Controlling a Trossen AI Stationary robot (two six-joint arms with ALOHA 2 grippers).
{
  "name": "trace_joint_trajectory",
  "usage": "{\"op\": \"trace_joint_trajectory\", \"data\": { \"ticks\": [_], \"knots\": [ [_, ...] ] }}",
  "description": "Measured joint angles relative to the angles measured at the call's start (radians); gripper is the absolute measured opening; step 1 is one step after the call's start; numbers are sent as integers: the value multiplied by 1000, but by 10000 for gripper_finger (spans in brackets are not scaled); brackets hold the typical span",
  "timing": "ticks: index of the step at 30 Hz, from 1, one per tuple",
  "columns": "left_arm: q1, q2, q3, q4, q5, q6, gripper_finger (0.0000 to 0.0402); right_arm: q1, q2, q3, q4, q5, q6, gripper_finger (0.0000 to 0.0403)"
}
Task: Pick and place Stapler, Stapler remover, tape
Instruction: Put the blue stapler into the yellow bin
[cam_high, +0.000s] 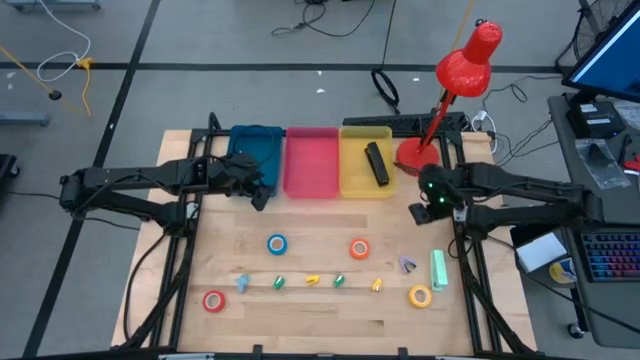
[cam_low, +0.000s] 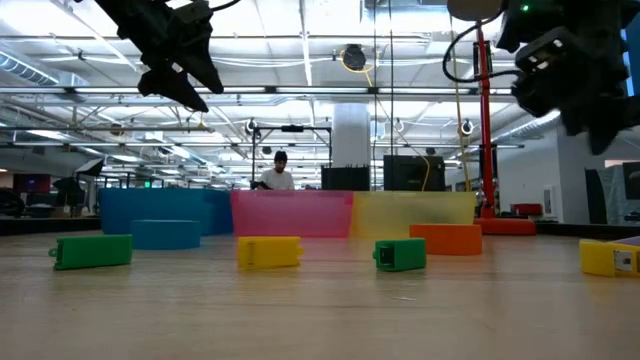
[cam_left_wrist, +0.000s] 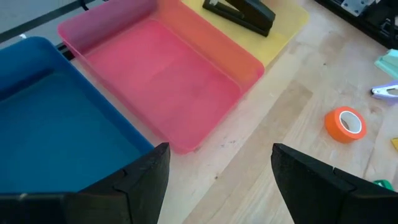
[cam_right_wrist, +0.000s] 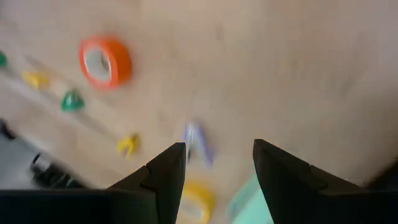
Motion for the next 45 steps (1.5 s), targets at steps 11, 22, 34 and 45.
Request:
{"op": "trace_joint_trajectory", "data": {
  "ticks": [11, 22, 34, 45],
  "knots": [
    [0, 0, 0, 0, -6, 14, 273, 229, 0, 0, -123, -108, 394, 183],
    [0, 0, 0, 0, -8, 41, 273, 502, 0, 0, -131, -122, 796, 183],
    [0, 0, 0, 0, -8, 69, 273, 691, 21, -1, -29, 34, 1071, 183],
    [0, 0, 0, 0, -8, 79, 273, 782, 136, -1, 4, 33, 1174, 183]
  ]
}}
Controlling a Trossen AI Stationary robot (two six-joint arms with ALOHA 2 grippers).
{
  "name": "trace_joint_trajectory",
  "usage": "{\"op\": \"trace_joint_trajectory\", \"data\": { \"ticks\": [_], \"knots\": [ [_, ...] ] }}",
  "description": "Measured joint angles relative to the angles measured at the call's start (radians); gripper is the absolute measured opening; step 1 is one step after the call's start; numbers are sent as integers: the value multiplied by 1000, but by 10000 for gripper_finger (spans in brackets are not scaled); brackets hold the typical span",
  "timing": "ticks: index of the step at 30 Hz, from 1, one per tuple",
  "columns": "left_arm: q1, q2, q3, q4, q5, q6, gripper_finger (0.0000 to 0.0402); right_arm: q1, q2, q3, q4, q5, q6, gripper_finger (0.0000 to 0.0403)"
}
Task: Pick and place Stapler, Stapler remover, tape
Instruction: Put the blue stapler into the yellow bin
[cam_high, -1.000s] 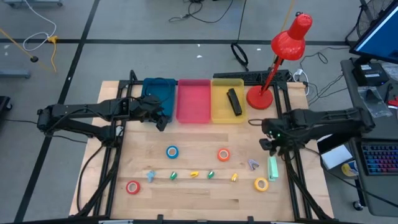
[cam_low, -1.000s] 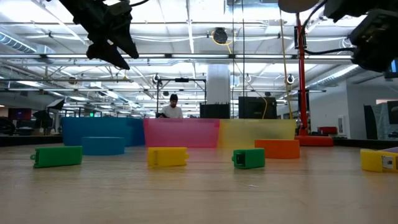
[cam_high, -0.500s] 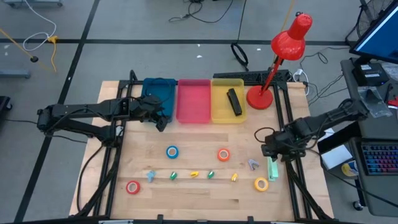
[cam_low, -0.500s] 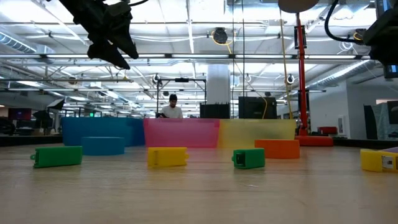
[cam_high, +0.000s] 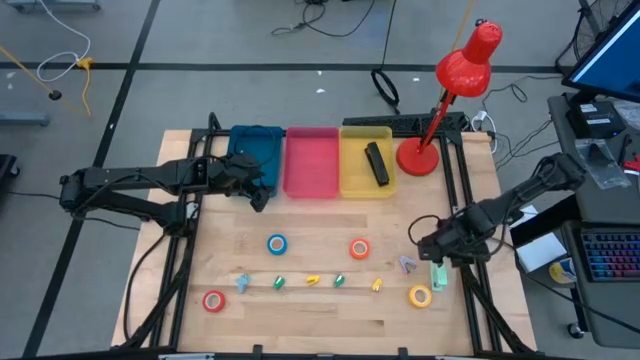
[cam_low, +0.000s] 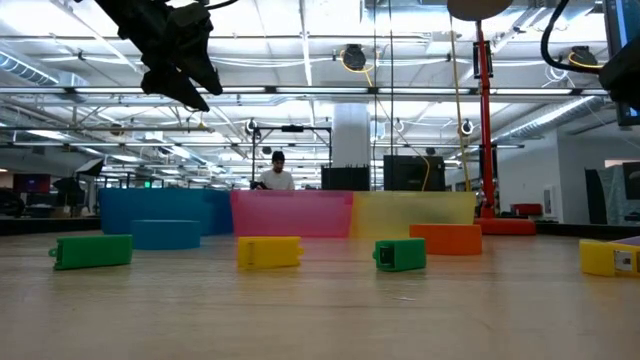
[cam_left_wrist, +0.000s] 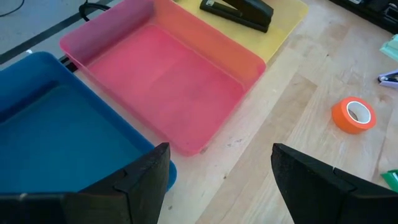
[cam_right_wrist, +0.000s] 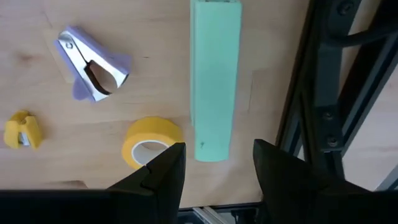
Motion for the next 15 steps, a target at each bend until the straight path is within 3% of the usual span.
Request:
{"op": "trace_joint_trajectory", "data": {
  "ticks": [15],
  "knots": [
    [0, 0, 0, 0, 2, 10, 273, 49, 136, -50, 115, 0, 68, 183]
  ]
}}
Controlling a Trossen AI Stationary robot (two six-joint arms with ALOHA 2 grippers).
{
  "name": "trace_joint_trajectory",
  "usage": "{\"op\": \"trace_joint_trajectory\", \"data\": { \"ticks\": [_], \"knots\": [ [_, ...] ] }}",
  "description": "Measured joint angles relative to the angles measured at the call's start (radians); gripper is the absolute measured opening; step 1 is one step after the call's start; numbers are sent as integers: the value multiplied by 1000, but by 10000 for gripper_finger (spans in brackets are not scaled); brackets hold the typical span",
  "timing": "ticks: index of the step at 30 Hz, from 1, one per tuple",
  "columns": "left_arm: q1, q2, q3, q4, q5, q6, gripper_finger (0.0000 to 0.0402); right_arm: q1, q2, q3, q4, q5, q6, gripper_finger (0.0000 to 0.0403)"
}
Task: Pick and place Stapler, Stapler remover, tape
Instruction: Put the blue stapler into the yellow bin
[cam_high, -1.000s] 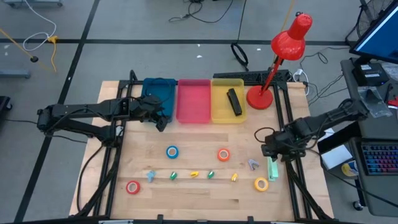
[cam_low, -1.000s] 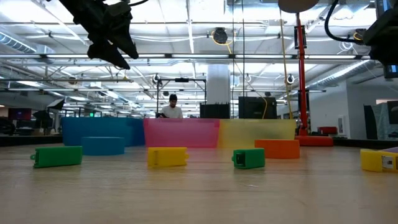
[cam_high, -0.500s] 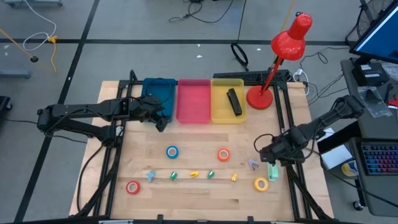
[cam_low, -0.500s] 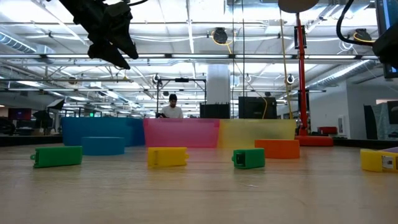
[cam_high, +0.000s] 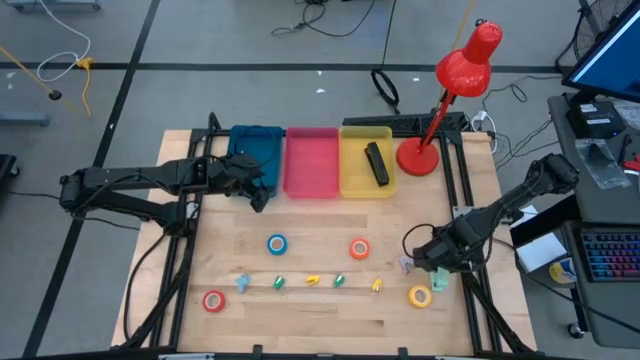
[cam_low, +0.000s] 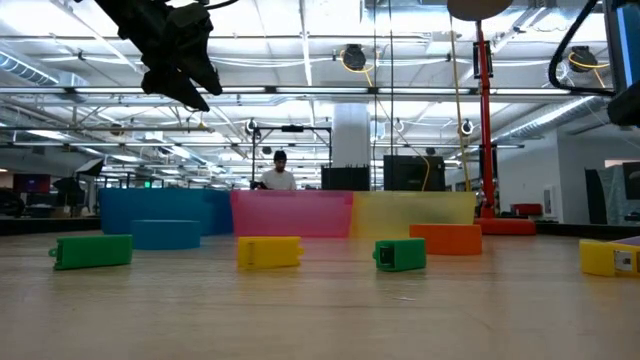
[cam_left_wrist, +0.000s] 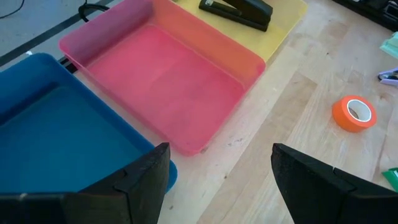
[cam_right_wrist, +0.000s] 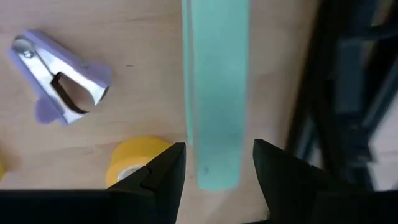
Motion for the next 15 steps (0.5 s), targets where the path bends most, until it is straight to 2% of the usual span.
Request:
{"op": "trace_joint_trajectory", "data": {
  "ticks": [9, 15],
  "knots": [
    [0, 0, 0, -1, 11, -9, 273, 4, 0, -193, 313, -1, 39, 183],
    [0, 0, 0, -1, 19, -14, 274, 4, 0, -239, 364, -2, 49, 159]
  ]
}}
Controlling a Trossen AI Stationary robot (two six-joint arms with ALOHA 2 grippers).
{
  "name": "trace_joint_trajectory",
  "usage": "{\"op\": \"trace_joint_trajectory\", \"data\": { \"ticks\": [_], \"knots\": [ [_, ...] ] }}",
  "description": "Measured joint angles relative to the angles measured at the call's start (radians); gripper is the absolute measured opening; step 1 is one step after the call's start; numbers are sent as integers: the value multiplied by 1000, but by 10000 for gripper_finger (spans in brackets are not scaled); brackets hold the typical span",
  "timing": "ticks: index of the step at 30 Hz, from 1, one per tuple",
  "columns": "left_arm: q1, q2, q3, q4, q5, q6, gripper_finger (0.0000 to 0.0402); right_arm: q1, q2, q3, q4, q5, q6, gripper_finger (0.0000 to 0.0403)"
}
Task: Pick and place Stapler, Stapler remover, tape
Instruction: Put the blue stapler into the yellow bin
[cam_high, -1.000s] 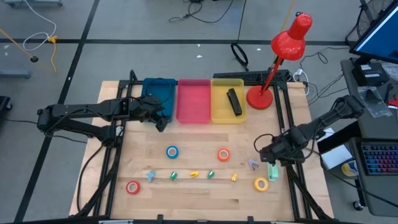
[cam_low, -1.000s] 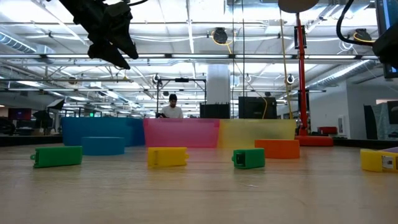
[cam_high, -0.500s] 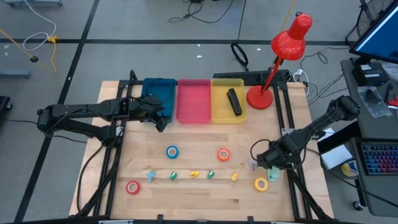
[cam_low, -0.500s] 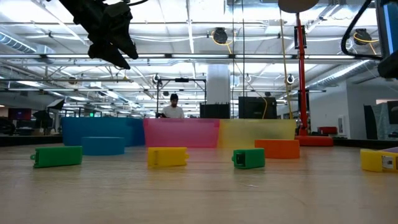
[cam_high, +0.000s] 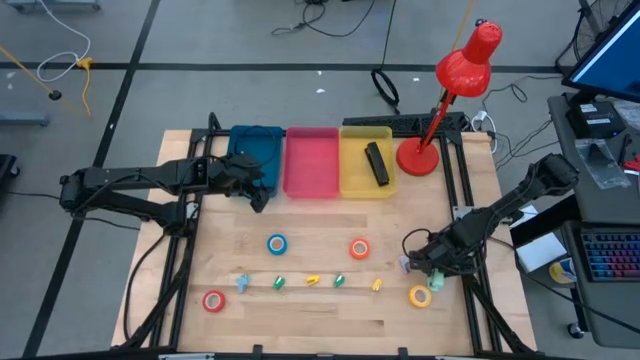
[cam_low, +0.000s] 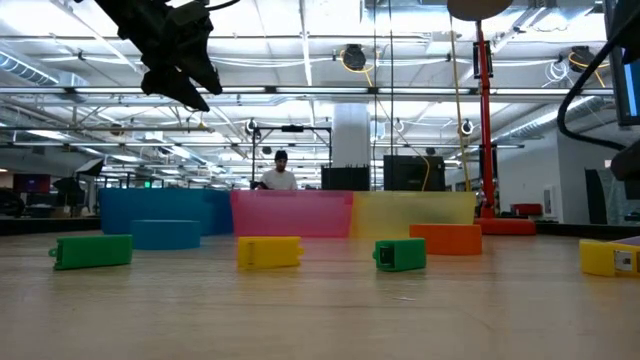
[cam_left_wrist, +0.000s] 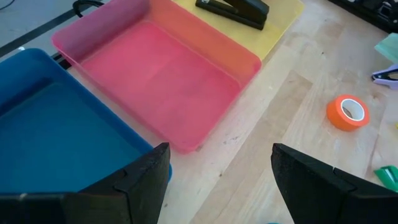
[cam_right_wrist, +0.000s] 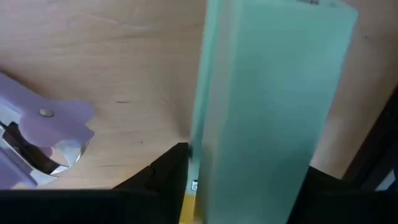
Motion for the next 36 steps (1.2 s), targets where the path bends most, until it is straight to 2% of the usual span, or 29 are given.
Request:
{"op": "trace_joint_trajectory", "data": {
  "ticks": [6, 20, 28, 36],
  "knots": [
    [0, 0, 0, 1, 0, -2, 273, 0, -18, 1, 5, -6, -25, 103],
    [0, 0, 0, 3, 0, 0, 273, -1, -112, -2, -25, 7, -31, 101],
    [0, 0, 0, 6, 0, -9, 273, -3, -151, 32, -42, 170, -55, 101],
    [0, 0, 0, 11, 1, -18, 273, -40, -173, 185, -266, 303, -148, 101]
  ]
}}
